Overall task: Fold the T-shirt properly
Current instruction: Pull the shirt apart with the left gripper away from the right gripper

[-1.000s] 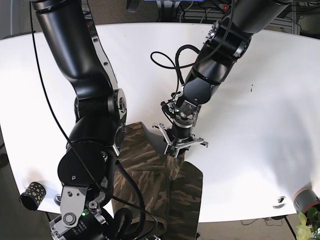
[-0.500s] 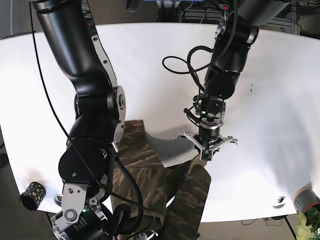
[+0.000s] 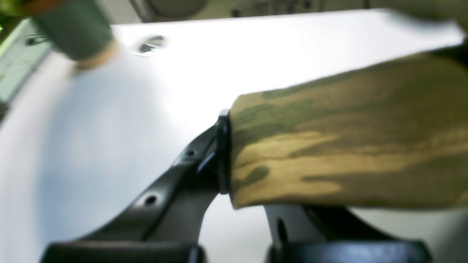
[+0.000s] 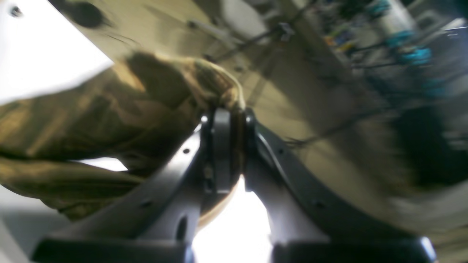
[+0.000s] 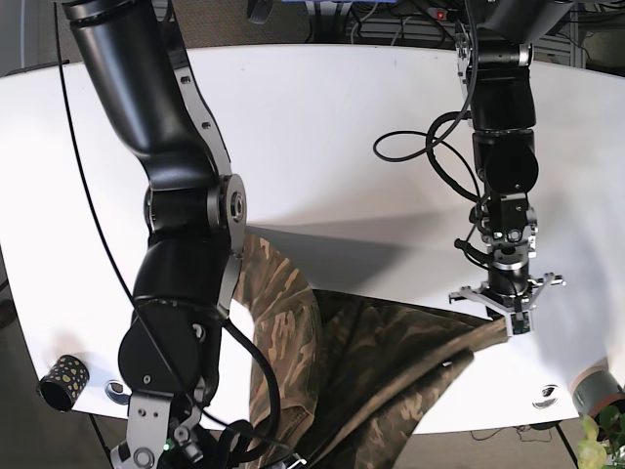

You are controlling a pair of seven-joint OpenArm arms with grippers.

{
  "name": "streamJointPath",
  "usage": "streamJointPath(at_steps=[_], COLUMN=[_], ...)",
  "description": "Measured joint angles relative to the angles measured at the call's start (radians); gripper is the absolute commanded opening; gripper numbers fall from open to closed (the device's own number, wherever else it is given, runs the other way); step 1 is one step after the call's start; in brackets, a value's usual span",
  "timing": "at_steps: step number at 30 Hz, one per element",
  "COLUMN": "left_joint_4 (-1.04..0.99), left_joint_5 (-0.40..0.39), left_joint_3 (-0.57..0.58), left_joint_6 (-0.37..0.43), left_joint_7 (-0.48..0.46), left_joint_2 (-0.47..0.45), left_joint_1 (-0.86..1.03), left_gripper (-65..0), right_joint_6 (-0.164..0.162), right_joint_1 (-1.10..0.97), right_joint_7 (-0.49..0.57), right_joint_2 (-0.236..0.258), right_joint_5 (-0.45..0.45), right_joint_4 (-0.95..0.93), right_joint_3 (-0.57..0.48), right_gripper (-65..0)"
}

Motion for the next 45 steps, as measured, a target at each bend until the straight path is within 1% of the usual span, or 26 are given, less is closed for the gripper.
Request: streamJointPath(at_steps=[2,4,5,6,7,10,13,15,17,21,24,25,27,29,32,34,35,36,38,40,41,42,45], left_joint_4=[0.045,0.076,0.093,0.111,0.131,0.187,0.211,0.213,0.222,0.234,0.237,0.246,0.260,0.274,0.289,0.303,0.306,0.312,0.315,0.315,0.315,0.317,0.317], left_joint_5=[0.001,0.001,-0.001,0.000,-0.001,0.000,0.002,0.005,0.004,0.000,-0.001,-0.003,-0.005,-0.005,-0.004,-0.008,-0.012,-0.012,-0.008,0.000,0.000,0.001,-0.002], left_joint_3=[-0.038,-0.056,-0.060,-0.066,-0.072,-0.081,-0.084,-0.087,-0.087,-0.102,-0.106,-0.107,-0.106,-0.106,-0.107,-0.125,-0.135,-0.149,-0.164,-0.176,-0.177,-0.180,-0.215], left_joint_6=[-0.025,-0.061,-0.069,-0.074,-0.075,-0.068,-0.064,-0.062,-0.069,-0.076,-0.078,-0.081,-0.083,-0.084,-0.084,-0.089,-0.096,-0.098,-0.087,-0.069,-0.066,-0.066,-0.079], left_joint_7=[0.027,0.078,0.092,0.129,0.145,0.167,0.186,0.227,0.261,0.278,0.285,0.282,0.282,0.277,0.276,0.279,0.279,0.278,0.280,0.283,0.279,0.277,0.276], left_joint_2=[-0.011,-0.028,-0.038,-0.046,-0.056,-0.099,-0.128,-0.130,-0.130,-0.123,-0.122,-0.123,-0.121,-0.121,-0.122,-0.120,-0.119,-0.117,-0.118,-0.122,-0.126,-0.131,-0.123], left_joint_1=[-0.025,-0.060,-0.083,-0.103,-0.118,-0.146,-0.137,-0.127,-0.107,-0.064,-0.024,-0.005,0.027,0.066,0.124,0.170,0.186,0.206,0.234,0.262,0.275,0.290,0.328], left_gripper=[-65.0,-65.0,-65.0,-65.0,-65.0,-65.0,-64.7,-64.7,-64.7,-64.7,-64.7,-64.7,-64.7,-64.9,-64.9,-64.9,-64.9,-64.9,-65.0,-65.0,-65.0,-65.0,-65.0], right_joint_6=[-0.003,-0.001,-0.008,-0.005,-0.007,-0.009,-0.009,-0.009,-0.009,-0.009,-0.009,-0.009,-0.008,-0.009,-0.009,-0.004,-0.005,-0.006,-0.013,-0.017,-0.019,-0.017,-0.016], right_joint_1=[0.049,0.097,0.121,0.140,0.155,0.166,0.129,0.085,0.039,-0.053,-0.133,-0.160,-0.207,-0.273,-0.373,-0.452,-0.477,-0.509,-0.556,-0.608,-0.629,-0.659,-0.728], right_joint_7=[0.024,0.068,0.087,0.104,0.108,0.112,0.107,0.103,0.073,0.026,0.016,-0.002,-0.023,-0.039,-0.088,-0.115,-0.126,-0.129,-0.136,-0.148,-0.146,-0.141,-0.139], right_joint_2=[-0.007,-0.014,-0.015,-0.015,-0.016,-0.016,-0.013,-0.005,0.002,0.017,0.029,0.027,0.028,0.029,0.034,0.043,0.048,0.054,0.062,0.069,0.069,0.069,0.061], right_joint_5=[-0.011,-0.006,-0.012,-0.008,-0.011,-0.013,-0.018,-0.012,-0.014,-0.021,-0.005,0.002,0.043,0.108,0.171,0.222,0.241,0.256,0.263,0.285,0.297,0.320,0.345], right_joint_4=[-0.096,-0.210,-0.259,-0.315,-0.358,-0.463,-0.506,-0.507,-0.507,-0.479,-0.391,-0.354,-0.306,-0.245,-0.174,-0.122,-0.107,-0.087,-0.058,-0.019,0.003,0.035,0.090], right_joint_3=[0.058,0.132,0.166,0.211,0.248,0.367,0.451,0.474,0.486,0.538,0.548,0.547,0.546,0.541,0.538,0.537,0.538,0.540,0.542,0.544,0.543,0.542,0.539], right_gripper=[-65.0,-65.0,-65.0,-65.0,-65.0,-65.0,-65.0,-65.0,-65.0,-65.0,-65.0,-65.0,-65.0,-65.0,-65.0,-60.9,-55.3,-51.7,-41.1,-34.9,-32.5,-31.7,-31.2])
